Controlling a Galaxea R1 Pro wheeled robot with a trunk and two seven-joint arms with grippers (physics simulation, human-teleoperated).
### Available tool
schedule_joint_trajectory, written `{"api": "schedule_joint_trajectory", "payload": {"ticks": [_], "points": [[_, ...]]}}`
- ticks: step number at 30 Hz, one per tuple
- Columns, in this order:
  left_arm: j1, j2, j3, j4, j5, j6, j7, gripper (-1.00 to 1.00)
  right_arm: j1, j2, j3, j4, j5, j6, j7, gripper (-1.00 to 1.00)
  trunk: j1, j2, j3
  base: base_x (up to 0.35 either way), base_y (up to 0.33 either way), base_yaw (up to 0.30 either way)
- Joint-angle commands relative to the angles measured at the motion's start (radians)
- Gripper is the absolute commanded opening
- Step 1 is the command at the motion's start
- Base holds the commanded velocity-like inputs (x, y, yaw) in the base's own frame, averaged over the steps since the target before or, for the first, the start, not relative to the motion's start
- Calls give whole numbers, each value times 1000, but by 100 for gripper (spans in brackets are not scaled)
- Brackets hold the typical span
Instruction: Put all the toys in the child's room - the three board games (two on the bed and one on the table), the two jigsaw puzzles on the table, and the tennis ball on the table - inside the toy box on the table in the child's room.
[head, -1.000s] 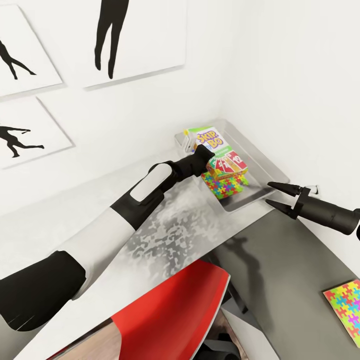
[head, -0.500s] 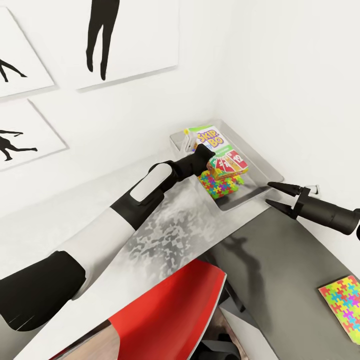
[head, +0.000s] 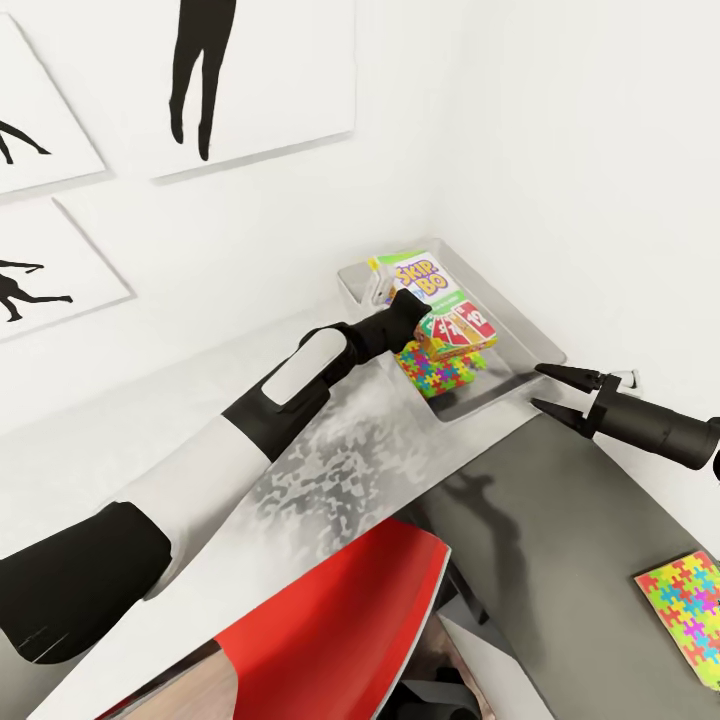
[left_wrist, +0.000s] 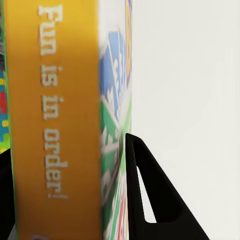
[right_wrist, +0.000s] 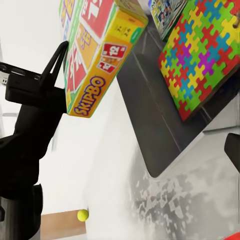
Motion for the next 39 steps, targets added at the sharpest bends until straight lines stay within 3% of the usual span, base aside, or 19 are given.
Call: {"api": "schedule_joint_trajectory", "payload": {"ticks": [1, 39], "points": [[-1, 0, -1, -1, 7, 0, 6, -100, -1, 0, -1, 0, -10, 3, -10, 100, 1, -2, -1, 0, -127, 0], [-1, 0, -4, -1, 9, 1, 4, -100, 21, 0, -9, 0, -10, 3, -10, 100, 1, -2, -4, 0, -10, 0]]}}
